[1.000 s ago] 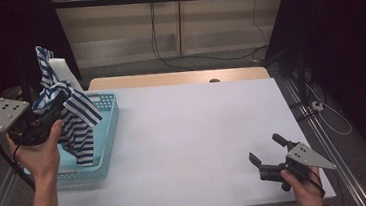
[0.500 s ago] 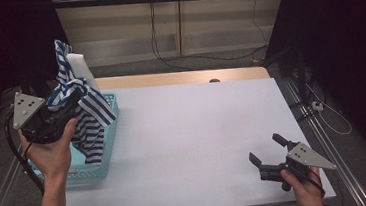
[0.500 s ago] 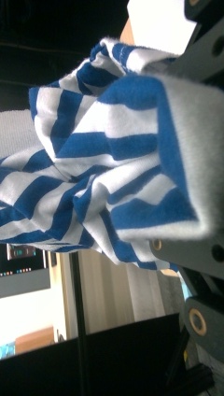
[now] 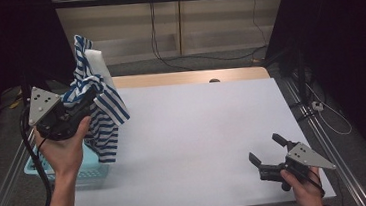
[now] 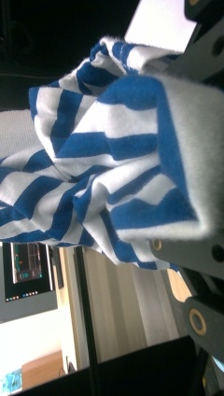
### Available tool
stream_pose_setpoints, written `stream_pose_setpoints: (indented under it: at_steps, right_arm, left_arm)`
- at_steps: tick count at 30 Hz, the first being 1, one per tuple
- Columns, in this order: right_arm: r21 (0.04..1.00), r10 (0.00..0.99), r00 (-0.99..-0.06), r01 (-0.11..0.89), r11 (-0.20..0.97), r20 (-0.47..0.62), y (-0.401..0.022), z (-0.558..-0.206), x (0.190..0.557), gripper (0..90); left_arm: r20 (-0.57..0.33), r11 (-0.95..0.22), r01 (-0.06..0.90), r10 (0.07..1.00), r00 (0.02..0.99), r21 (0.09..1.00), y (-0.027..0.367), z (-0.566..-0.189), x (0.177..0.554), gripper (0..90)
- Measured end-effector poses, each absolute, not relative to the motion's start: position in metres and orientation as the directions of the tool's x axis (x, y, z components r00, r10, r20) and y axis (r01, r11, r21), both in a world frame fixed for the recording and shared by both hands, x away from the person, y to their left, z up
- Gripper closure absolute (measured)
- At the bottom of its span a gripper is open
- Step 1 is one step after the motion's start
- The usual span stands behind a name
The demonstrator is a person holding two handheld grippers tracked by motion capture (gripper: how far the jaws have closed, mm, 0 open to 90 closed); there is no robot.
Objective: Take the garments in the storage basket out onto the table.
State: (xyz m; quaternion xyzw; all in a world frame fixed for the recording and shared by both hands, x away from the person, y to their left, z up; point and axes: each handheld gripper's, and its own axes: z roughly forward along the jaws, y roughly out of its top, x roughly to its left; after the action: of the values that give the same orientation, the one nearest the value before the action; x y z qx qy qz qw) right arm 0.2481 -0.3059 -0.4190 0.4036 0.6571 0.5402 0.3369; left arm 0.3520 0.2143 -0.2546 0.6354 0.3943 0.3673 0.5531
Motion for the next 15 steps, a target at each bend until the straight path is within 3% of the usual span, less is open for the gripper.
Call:
stream_pose_setpoints:
  at_steps: [15]
  right_arm:
    - [0.982,0.897,-0.443,0.165,0.091,-0.009,-0.307,-0.419,0.248,0.0]
  left_arm:
    - [0.013,-0.068,0.091,0.866,0.5,0.994,0.19,-0.251,0.362,65.8]
